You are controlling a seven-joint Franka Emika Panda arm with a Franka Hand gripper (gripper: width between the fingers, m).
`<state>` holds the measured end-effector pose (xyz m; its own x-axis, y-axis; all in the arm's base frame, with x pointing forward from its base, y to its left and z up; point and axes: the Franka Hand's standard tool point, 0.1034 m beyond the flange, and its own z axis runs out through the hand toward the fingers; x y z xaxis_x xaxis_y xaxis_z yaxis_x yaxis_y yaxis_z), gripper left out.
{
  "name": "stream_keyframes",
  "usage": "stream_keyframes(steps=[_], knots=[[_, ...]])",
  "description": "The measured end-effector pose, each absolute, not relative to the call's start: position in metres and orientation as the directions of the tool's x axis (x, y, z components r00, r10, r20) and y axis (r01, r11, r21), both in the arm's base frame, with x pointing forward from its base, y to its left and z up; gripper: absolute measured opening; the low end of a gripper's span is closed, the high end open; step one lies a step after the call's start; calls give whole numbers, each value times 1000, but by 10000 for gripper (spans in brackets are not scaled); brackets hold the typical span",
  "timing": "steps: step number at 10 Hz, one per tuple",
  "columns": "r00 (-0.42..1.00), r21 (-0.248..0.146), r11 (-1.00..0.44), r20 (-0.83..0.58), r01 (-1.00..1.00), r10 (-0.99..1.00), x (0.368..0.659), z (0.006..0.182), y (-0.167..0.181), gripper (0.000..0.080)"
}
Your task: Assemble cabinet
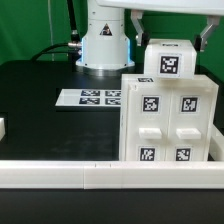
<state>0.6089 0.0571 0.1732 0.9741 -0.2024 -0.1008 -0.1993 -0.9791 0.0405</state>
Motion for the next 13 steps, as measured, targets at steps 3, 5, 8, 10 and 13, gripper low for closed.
stream_keyframes(steps=[3,5,8,10,13], knots=[[975,41,-980,-102,-193,-196,609,172,56,557],[975,41,-980,-102,-193,-196,609,172,56,557],[975,41,-980,-102,-194,-198,609,172,56,557],[969,44,-974,-101,-222,-225,609,172,56,557],[816,77,-820,-80,-567,-572,609,171,58,557]])
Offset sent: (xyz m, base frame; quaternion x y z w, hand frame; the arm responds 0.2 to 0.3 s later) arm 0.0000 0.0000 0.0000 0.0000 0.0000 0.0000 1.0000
